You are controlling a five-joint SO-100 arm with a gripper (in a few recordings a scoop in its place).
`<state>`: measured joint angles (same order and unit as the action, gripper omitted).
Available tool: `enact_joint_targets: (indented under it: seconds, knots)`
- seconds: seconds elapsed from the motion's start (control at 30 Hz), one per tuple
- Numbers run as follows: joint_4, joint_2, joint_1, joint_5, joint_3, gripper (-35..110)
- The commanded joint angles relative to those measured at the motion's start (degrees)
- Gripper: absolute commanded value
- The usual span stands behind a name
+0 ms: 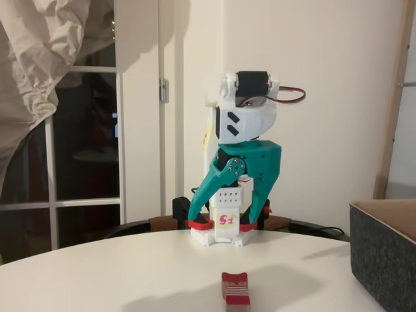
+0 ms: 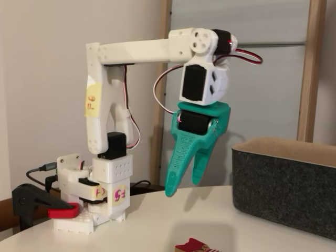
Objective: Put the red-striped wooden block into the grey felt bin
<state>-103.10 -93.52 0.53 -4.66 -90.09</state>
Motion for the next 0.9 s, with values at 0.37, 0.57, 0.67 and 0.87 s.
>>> enact_joint_targets:
  seconds: [0.37, 0.57, 0.67, 0.87]
  knots:
    - [9.76, 8.61, -4.04, 1.67, 4.22, 40]
    - [14.68, 9.84, -3.69, -0.44, 4.48, 40]
    - [15.73, 9.84, -3.08, -1.58, 4.39, 42]
    - [16.08, 10.2, -0.97, -4.48, 3.78, 41]
